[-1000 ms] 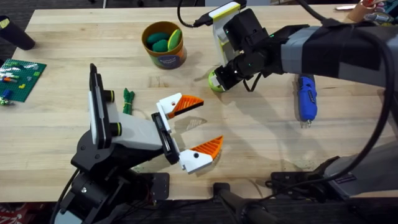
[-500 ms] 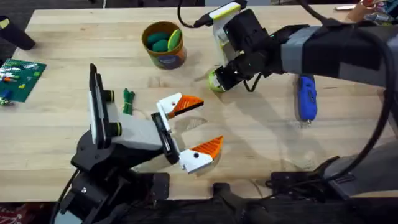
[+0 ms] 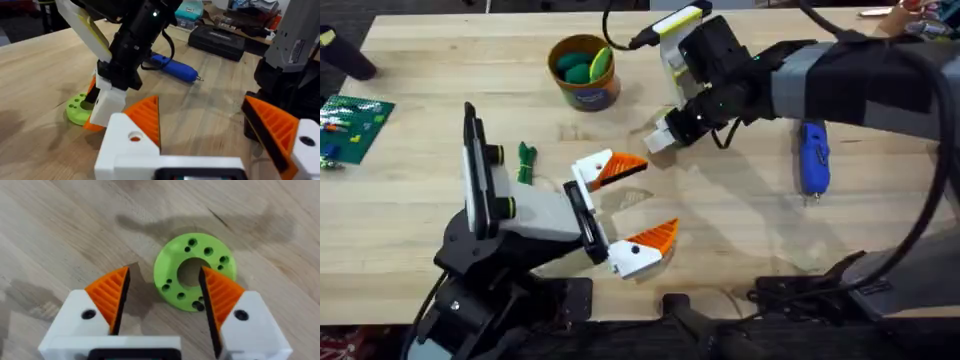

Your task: Pick up the gripper from the table and insert it into the empty holder that is missing its gripper. Then pick up a screw, insert it into the mounting hole, and use the screwdriver to tighten it. Finally, clean up the table by picking up the vegetable and placing it into the bucket.

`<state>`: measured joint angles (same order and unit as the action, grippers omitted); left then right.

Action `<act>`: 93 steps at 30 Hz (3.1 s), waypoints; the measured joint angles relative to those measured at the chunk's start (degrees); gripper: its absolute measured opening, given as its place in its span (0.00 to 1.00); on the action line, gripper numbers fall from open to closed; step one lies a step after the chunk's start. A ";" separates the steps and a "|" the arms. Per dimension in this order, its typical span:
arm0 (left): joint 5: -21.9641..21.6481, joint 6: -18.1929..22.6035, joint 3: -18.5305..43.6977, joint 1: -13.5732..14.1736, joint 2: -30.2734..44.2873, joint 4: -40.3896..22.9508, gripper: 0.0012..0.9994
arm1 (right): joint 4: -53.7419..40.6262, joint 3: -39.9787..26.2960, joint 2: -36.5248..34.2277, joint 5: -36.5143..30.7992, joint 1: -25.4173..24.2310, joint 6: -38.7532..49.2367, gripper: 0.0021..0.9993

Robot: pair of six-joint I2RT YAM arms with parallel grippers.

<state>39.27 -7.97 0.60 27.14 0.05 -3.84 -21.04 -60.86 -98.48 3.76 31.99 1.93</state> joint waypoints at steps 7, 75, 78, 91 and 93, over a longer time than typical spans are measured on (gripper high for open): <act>0.00 -0.01 0.00 0.00 -0.01 0.00 0.99 | -1.57 0.00 1.98 0.09 0.00 -0.05 0.82; 0.00 0.01 0.00 0.00 0.01 -0.01 0.99 | -6.67 -0.50 1.47 -4.56 -0.26 2.60 0.36; 0.00 0.01 0.00 0.00 -0.01 -0.02 0.99 | -6.68 -0.60 1.47 -4.61 -0.28 2.65 0.26; 0.00 0.01 0.00 0.00 0.01 0.00 0.99 | -6.42 -0.72 1.30 -4.58 -0.28 2.62 0.01; 0.00 0.01 0.00 0.00 -0.01 -0.01 0.99 | -6.42 -0.72 1.30 -4.60 -0.28 2.62 0.01</act>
<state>39.27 -7.97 0.60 27.14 0.03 -3.84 -27.46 -61.58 -97.19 -0.84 31.70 4.56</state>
